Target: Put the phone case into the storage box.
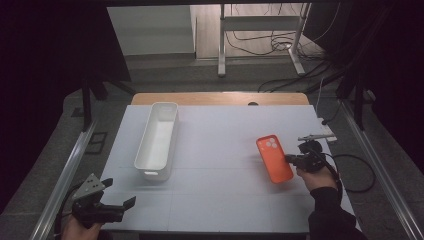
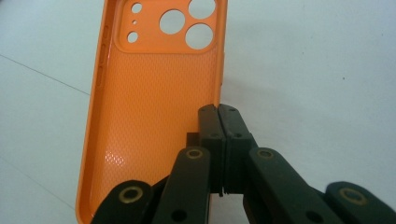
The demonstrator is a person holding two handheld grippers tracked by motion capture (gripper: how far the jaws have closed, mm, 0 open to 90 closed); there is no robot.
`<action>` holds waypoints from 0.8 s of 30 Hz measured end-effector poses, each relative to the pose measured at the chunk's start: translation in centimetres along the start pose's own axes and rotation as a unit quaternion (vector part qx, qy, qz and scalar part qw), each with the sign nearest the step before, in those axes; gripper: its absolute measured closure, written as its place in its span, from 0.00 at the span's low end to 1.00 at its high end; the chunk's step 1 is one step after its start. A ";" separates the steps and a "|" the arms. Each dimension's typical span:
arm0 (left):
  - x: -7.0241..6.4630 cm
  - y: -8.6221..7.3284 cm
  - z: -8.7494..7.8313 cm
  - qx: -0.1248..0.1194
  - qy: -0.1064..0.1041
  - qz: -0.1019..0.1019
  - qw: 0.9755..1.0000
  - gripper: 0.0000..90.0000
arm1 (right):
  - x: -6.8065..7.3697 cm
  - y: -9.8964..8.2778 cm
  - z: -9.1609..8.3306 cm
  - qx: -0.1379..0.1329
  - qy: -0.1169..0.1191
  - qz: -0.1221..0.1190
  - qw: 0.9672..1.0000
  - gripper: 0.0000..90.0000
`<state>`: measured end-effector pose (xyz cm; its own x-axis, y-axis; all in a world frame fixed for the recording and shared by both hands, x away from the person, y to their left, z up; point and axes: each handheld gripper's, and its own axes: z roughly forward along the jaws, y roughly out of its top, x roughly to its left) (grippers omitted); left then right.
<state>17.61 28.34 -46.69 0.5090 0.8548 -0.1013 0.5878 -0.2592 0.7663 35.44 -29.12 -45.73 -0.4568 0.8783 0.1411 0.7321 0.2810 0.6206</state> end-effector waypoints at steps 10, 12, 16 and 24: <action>0.0 0.1 0.1 0.004 -0.001 0.001 1.000 0.00 | 0.8 0.1 -0.9 -0.025 0.008 -0.011 1.000 0.99; 0.1 0.2 0.1 0.001 -0.006 -0.001 1.000 0.00 | 0.9 0.1 -1.2 -0.032 0.010 -0.016 0.999 0.99; 0.1 0.5 0.4 -0.002 -0.019 -0.010 1.000 0.00 | 1.1 0.2 -1.6 -0.042 0.012 -0.021 0.999 0.99; -0.1 1.6 1.0 -0.014 -0.042 -0.007 0.999 0.00 | 1.5 0.2 -2.0 -0.063 0.012 -0.028 0.998 0.99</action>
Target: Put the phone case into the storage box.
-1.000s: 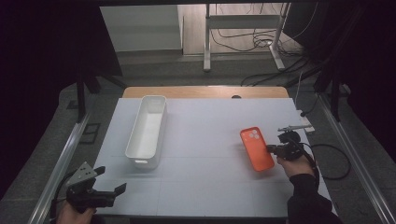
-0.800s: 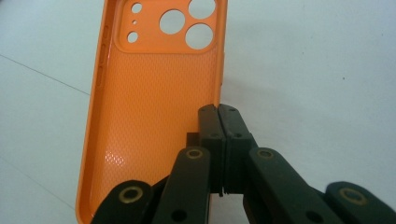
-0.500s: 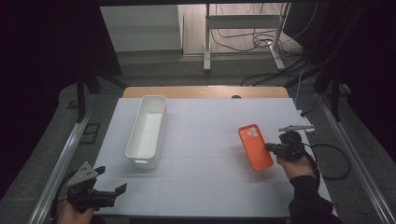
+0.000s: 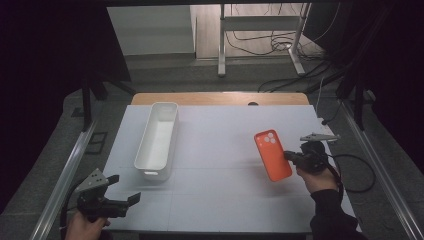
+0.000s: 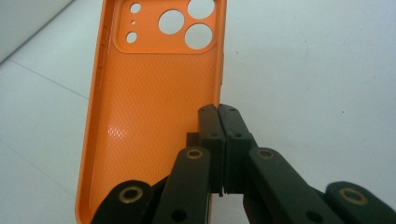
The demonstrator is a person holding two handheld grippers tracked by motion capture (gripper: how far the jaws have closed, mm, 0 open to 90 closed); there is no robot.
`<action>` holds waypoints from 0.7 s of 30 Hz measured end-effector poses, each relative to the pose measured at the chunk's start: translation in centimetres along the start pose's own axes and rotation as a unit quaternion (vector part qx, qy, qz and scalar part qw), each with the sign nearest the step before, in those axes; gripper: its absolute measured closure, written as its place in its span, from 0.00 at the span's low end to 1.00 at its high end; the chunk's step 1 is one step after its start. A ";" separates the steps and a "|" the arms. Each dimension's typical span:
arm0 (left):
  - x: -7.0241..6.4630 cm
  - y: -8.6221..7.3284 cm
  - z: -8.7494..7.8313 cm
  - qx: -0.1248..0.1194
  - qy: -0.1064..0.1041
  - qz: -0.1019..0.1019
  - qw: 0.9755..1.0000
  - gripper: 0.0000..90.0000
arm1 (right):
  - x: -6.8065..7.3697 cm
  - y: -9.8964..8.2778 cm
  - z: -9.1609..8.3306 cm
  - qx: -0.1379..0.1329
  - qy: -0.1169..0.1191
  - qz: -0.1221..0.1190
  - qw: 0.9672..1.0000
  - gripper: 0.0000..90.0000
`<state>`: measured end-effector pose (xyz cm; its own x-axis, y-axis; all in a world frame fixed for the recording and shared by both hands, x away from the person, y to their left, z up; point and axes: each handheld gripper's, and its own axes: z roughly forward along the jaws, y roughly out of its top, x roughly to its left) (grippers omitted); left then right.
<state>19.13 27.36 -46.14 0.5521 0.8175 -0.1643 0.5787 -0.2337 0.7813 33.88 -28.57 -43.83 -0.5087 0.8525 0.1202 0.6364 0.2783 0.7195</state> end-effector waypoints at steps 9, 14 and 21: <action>-0.4 1.4 1.4 -0.006 -0.019 0.018 1.000 0.00 | 0.7 0.1 -0.3 -0.014 0.006 -0.008 1.000 0.99; -0.6 2.5 2.2 -0.007 -0.033 0.022 0.999 0.00 | 1.2 0.2 -0.5 -0.022 0.008 -0.016 1.000 0.99; -0.7 3.8 3.4 -0.008 -0.050 0.021 0.998 0.00 | 1.8 0.4 -0.7 -0.031 0.012 -0.024 0.999 0.99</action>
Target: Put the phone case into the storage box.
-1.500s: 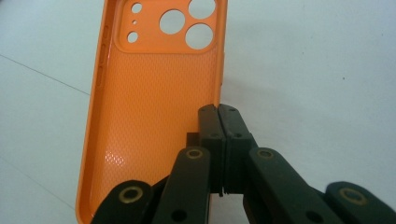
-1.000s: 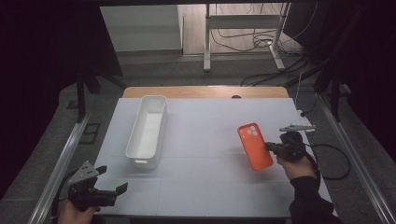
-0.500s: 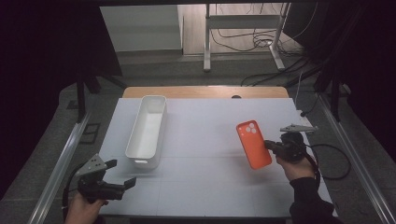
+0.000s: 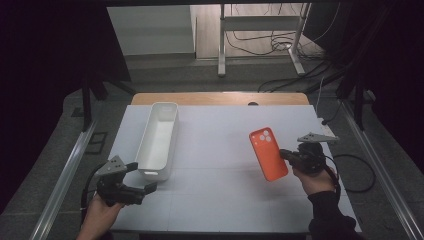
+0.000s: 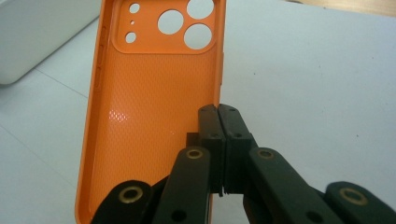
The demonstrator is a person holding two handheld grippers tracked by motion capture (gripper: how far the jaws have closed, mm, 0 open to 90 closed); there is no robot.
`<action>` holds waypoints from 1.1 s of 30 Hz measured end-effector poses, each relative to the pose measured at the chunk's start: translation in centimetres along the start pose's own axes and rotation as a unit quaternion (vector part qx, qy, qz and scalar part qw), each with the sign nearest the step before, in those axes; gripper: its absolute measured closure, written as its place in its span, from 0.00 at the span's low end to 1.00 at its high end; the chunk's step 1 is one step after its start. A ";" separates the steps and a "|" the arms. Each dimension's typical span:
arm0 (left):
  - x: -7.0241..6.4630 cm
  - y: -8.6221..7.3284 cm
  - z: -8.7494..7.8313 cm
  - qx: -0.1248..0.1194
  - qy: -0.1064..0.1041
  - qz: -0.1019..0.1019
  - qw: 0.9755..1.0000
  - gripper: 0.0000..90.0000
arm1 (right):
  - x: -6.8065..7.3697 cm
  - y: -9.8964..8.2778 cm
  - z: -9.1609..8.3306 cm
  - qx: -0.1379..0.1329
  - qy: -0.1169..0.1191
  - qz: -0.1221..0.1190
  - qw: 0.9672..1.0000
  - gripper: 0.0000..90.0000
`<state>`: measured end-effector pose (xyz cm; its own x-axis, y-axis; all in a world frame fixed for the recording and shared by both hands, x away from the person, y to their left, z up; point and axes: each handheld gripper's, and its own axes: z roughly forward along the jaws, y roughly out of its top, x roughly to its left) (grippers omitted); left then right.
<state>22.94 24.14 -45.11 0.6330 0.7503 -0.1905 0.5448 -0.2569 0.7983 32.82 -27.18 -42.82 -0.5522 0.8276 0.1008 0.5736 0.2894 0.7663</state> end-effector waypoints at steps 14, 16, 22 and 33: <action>-0.6 2.0 2.4 0.004 -0.034 0.005 0.999 0.00 | 1.7 0.6 -0.1 -0.015 0.012 -0.021 1.000 0.99; -0.7 2.3 2.7 0.003 -0.041 0.004 0.999 0.00 | 2.0 0.7 -0.1 -0.018 0.014 -0.022 1.000 0.99; -0.9 3.0 3.6 -0.001 -0.061 -0.001 0.998 0.00 | 2.9 1.1 0.0 -0.023 0.023 -0.028 0.999 0.99; -1.2 4.0 5.3 0.000 -0.086 0.003 0.996 0.00 | 4.5 1.5 0.3 -0.026 0.036 -0.034 0.998 0.99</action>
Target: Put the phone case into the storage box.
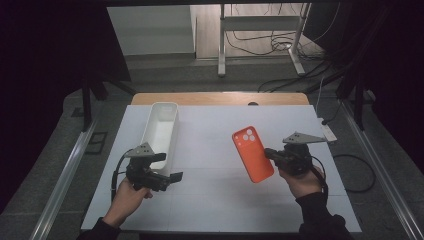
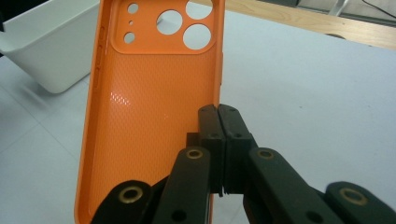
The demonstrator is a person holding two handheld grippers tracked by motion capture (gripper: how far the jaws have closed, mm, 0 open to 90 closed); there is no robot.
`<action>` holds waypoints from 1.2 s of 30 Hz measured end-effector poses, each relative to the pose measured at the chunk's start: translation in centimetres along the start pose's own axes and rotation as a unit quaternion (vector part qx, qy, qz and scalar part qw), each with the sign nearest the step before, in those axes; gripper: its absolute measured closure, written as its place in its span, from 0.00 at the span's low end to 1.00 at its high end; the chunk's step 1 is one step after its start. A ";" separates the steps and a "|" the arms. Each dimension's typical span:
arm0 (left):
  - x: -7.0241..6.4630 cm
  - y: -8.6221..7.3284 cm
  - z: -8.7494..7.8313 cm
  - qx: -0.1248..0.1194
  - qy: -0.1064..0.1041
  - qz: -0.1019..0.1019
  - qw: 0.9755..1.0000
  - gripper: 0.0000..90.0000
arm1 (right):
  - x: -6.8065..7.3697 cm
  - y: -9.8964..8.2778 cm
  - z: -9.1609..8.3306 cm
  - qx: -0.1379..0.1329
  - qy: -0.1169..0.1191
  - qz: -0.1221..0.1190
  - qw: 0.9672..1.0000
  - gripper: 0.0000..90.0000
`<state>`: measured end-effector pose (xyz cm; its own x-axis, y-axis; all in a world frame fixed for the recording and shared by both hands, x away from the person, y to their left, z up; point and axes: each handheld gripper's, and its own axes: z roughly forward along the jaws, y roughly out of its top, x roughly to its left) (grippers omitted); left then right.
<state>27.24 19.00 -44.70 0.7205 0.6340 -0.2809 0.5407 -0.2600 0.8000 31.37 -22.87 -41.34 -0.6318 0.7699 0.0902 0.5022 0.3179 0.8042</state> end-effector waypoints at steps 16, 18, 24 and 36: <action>-0.5 1.5 1.9 0.000 -0.030 0.004 1.000 0.00 | 1.9 0.3 0.9 0.004 0.013 -0.016 1.000 0.99; -0.7 1.8 2.4 0.001 -0.035 0.004 0.999 0.00 | 2.2 0.4 1.0 0.001 0.014 -0.021 1.000 0.98; -0.9 2.4 3.7 0.009 -0.048 0.000 0.999 0.00 | 2.9 0.5 1.2 -0.001 0.018 -0.029 0.999 0.99; -1.5 2.9 5.3 0.008 -0.066 -0.009 0.998 0.00 | 4.0 0.7 1.4 -0.007 0.024 -0.040 0.999 0.99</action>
<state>30.04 13.47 -44.76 0.7613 0.5369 -0.3634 0.5599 -0.2618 0.7861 30.00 -18.73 -41.28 -0.6973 0.7148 0.0530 0.4408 0.3693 0.8181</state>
